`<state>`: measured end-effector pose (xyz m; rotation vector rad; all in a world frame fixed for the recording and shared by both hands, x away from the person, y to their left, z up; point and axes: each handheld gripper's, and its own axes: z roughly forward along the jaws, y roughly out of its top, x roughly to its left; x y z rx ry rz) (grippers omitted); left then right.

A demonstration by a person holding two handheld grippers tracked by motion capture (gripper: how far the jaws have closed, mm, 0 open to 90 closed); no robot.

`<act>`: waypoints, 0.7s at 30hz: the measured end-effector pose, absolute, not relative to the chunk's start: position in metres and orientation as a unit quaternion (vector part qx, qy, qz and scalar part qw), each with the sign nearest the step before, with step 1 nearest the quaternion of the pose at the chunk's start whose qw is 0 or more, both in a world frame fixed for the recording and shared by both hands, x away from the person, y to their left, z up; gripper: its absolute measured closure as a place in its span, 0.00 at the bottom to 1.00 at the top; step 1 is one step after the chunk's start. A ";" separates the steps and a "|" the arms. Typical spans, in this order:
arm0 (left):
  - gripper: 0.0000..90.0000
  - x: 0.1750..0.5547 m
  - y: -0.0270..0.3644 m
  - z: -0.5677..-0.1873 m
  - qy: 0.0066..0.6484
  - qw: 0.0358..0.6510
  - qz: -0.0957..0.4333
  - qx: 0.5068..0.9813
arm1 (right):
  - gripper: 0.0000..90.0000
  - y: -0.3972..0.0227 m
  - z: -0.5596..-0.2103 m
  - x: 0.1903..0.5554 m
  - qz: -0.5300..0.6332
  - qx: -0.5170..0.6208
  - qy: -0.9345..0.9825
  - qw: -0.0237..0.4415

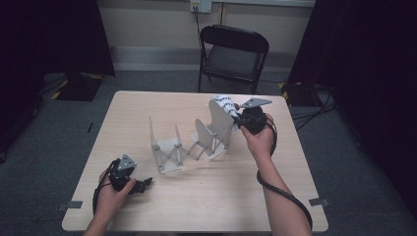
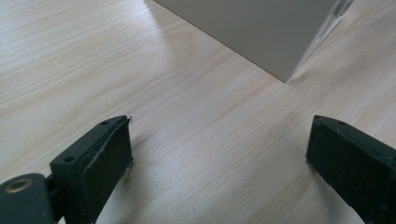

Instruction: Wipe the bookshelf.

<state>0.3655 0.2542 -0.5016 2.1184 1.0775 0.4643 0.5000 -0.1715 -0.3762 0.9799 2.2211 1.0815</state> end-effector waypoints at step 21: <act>0.07 0.365 0.254 -0.502 0.416 0.352 0.179 0.819 | 0.87 -0.170 -0.461 0.503 0.376 0.386 0.822 0.186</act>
